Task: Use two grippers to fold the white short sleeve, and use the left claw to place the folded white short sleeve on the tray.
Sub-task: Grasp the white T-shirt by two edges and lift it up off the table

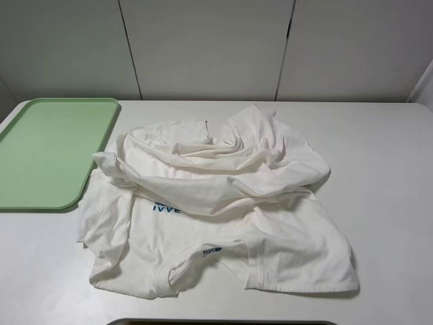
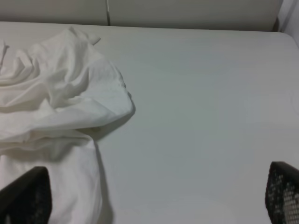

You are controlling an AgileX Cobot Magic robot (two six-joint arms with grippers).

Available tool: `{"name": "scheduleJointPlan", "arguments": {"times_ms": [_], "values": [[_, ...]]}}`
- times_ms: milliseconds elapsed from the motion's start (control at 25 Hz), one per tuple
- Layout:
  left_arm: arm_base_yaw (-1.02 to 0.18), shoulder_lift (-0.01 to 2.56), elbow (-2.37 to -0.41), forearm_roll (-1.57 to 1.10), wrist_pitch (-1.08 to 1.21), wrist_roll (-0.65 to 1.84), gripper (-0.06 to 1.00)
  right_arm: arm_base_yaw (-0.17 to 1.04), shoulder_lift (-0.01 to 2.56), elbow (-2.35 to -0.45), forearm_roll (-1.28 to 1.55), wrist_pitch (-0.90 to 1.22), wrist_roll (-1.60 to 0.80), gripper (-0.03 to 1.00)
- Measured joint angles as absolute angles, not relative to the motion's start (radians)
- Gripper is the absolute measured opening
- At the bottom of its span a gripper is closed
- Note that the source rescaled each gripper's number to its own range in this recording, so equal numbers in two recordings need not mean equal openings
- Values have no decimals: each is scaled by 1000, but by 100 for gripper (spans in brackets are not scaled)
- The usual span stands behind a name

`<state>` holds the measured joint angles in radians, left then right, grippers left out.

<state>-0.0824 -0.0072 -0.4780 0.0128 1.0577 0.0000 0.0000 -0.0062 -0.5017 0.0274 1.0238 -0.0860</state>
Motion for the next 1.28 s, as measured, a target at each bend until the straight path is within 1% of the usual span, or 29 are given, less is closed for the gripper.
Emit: {"name": "scheduleJointPlan", "arguments": {"times_ms": [240, 760, 960, 1000, 1040, 1160, 1280], "values": [[-101, -7, -478, 101, 1057, 0, 100, 0, -6, -502, 27, 1024, -86, 100], [-120, -7, -478, 110, 1057, 7, 100, 1, -6, -502, 27, 1024, -82, 100], [-142, -7, -478, 107, 1057, 18, 100, 33, -6, -502, 29, 1024, -86, 100], [-142, -7, -478, 99, 1057, 21, 100, 33, -6, -502, 29, 1024, -86, 100], [-142, -7, -478, 99, 1057, 21, 100, 67, -5, -502, 33, 1024, -119, 100], [-142, 29, -523, -24, 1057, 40, 99, 79, 5, -503, 40, 1024, -139, 100], [-143, 84, -555, -72, 1057, 70, 99, 94, 48, -526, 62, 1026, -182, 100]]}}
